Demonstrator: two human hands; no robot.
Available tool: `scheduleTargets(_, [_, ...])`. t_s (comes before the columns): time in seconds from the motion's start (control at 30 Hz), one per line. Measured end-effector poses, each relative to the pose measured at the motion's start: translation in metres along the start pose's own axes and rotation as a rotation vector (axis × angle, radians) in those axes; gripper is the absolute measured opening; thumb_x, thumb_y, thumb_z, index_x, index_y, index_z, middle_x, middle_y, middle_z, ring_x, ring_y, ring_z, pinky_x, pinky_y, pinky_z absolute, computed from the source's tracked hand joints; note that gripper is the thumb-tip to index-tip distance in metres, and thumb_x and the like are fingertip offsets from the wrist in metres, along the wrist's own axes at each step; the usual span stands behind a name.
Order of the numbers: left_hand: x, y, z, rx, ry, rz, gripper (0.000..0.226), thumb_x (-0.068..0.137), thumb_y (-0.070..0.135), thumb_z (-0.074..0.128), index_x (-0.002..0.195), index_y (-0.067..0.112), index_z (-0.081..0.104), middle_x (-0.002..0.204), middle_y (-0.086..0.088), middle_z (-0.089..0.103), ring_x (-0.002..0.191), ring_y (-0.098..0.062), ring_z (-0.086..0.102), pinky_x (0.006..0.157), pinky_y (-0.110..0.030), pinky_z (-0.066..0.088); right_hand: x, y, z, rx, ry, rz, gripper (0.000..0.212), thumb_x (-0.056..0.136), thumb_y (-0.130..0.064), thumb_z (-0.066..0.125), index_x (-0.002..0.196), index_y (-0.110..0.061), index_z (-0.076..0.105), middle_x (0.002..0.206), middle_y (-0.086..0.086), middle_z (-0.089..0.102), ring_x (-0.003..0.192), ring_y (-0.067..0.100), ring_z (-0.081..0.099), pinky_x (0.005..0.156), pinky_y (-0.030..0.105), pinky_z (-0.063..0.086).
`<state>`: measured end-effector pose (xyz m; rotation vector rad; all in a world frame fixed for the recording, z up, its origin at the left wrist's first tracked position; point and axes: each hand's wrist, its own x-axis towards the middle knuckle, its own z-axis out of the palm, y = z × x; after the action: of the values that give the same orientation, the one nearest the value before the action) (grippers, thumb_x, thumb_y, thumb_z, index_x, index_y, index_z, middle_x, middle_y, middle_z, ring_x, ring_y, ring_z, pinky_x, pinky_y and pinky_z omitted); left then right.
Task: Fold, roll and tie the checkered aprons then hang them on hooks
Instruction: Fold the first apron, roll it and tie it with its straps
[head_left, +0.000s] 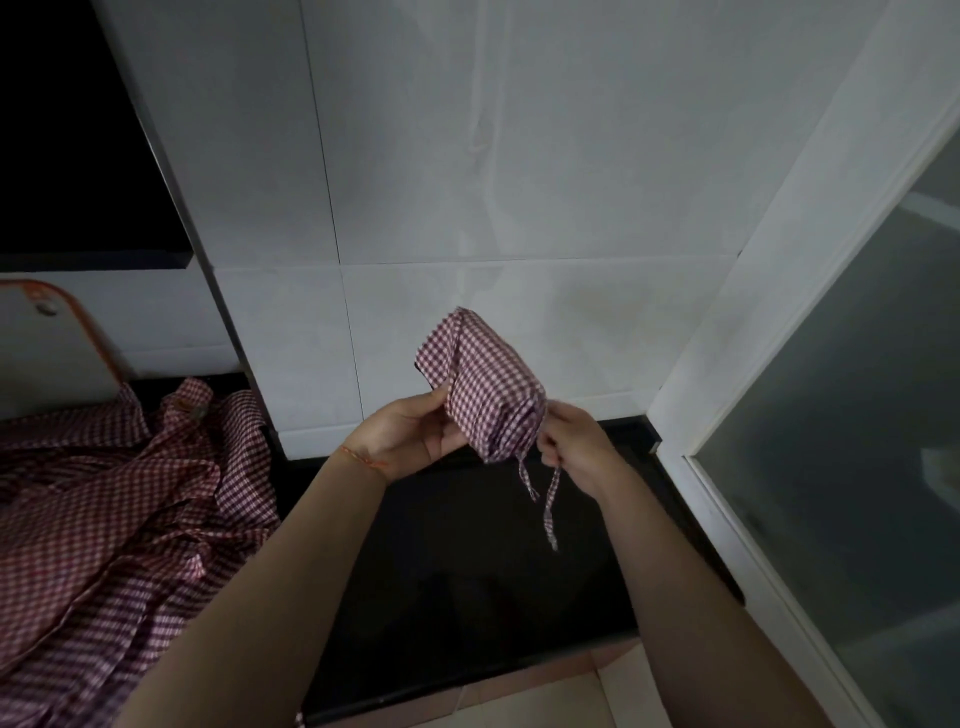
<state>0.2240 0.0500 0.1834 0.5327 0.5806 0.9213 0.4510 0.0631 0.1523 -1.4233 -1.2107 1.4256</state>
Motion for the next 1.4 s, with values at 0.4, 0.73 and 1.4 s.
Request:
scheduleTargets(0.4, [0.032, -0.006, 0.011, -0.073, 0.411, 0.211, 0.011, 0.099, -0.001, 0.049, 0.1, 0.0, 0.06, 0.1, -0.017, 0.066, 0.095, -0.027, 0.064, 0.102, -0.042, 0.047, -0.017, 0.05, 0.055, -0.381, -0.246, 0.214, 0.022, 0.103, -0.019, 0.05, 0.113, -0.014, 0.07, 0.076, 0.003, 0.054, 0.048, 0.006, 0.037, 0.046, 0.02, 0.031])
scheduleTargets(0.73, [0.02, 0.003, 0.032, -0.347, 0.222, 0.176, 0.018, 0.1, 0.002, 0.049, 0.106, -0.006, 0.063, 0.108, -0.019, 0.07, 0.111, -0.031, 0.065, 0.089, -0.044, 0.056, -0.012, 0.082, 0.059, -0.197, 0.02, 0.37, 0.022, 0.102, -0.016, 0.053, 0.116, -0.012, 0.069, 0.078, 0.005, 0.066, 0.058, 0.012, 0.06, 0.054, 0.023, 0.051])
scheduleTargets(1.4, [0.039, -0.029, -0.012, 0.0, 0.588, 0.05, 0.021, 0.099, -0.002, 0.05, 0.119, -0.004, 0.055, 0.115, -0.02, 0.061, 0.096, -0.029, 0.062, 0.091, -0.043, 0.05, -0.004, 0.031, 0.041, -0.595, 0.158, 0.061, 0.026, 0.098, -0.019, 0.057, 0.073, -0.012, 0.061, 0.068, -0.001, 0.05, 0.062, 0.011, 0.047, 0.064, 0.03, 0.038])
